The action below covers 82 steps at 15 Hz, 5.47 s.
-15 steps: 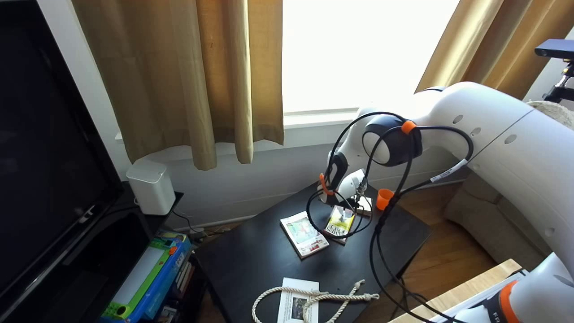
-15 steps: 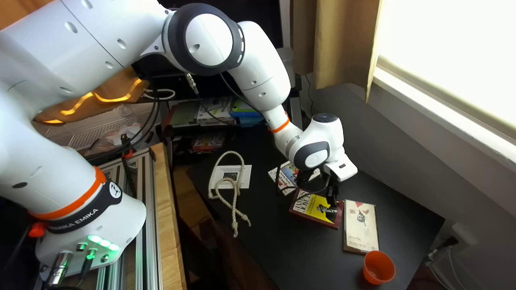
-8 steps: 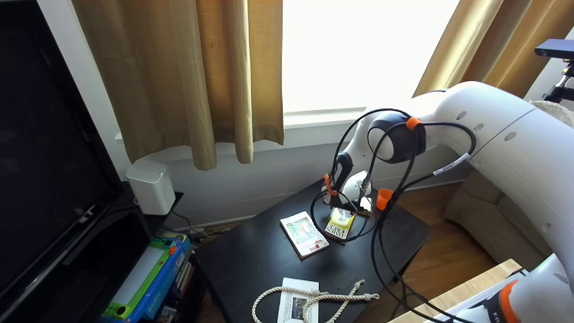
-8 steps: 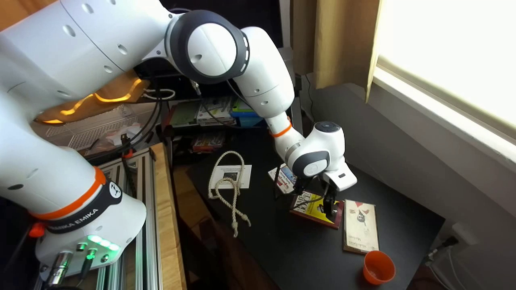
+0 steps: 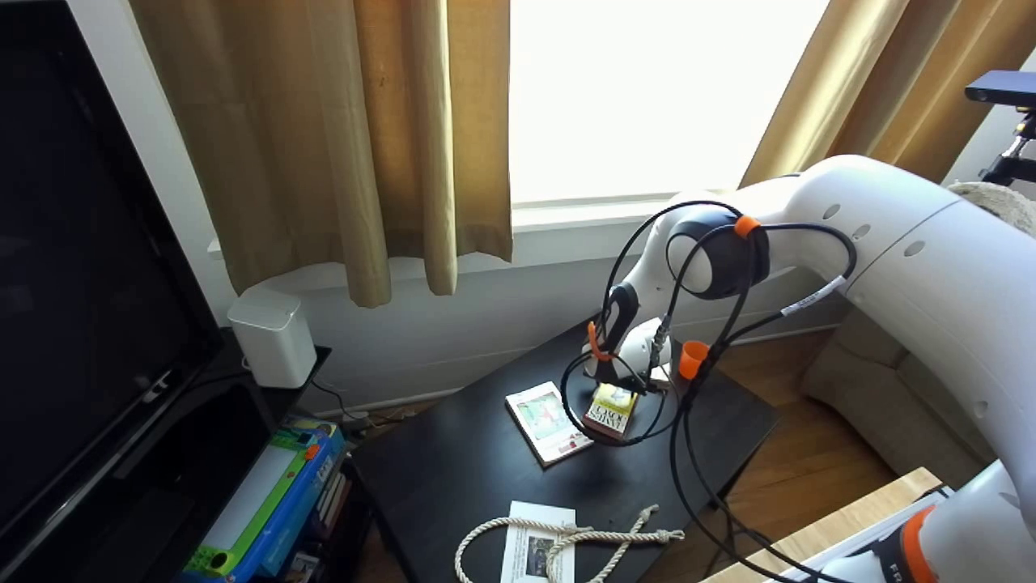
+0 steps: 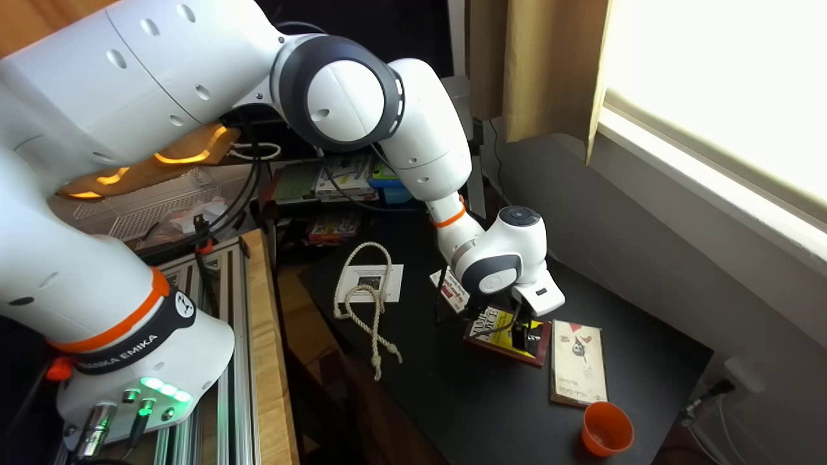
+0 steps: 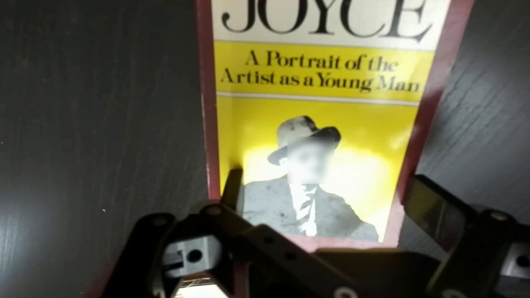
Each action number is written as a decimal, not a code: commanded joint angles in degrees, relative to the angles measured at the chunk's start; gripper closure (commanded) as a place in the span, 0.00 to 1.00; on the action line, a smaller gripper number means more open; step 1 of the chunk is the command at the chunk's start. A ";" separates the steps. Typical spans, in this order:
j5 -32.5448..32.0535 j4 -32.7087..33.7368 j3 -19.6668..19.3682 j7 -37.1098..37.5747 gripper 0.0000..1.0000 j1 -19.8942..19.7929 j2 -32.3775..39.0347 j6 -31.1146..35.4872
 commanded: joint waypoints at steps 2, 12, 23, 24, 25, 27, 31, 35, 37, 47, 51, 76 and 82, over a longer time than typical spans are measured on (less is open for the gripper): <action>2.60 2.11 1.62 -2.66 0.00 -1.30 3.01 3.38; 5.89 -0.30 5.97 -8.52 0.00 -5.02 1.07 8.45; 9.89 1.16 7.10 -11.10 0.49 -5.82 2.18 8.62; 10.42 1.30 7.03 -10.81 0.58 -5.60 2.31 8.90; 10.79 1.45 7.11 -10.76 0.64 -5.53 2.39 9.05; 11.51 1.63 6.92 -10.54 0.80 -5.18 2.50 9.33; 11.62 0.01 7.33 -11.79 0.49 -5.60 0.56 9.15; 10.70 -3.43 7.45 -15.32 0.22 -6.45 -3.00 7.57; 10.43 -4.58 7.13 -16.51 0.06 -6.57 -3.96 6.06; 9.58 -5.96 10.30 -20.98 0.00 -8.20 -4.37 2.06; 8.96 -8.71 11.51 -22.58 0.00 -6.39 -6.91 -1.99; 9.25 -2.09 12.20 -23.31 0.00 -7.99 -1.41 -6.90; 9.89 -0.43 12.06 -21.81 0.00 -7.79 0.02 -7.16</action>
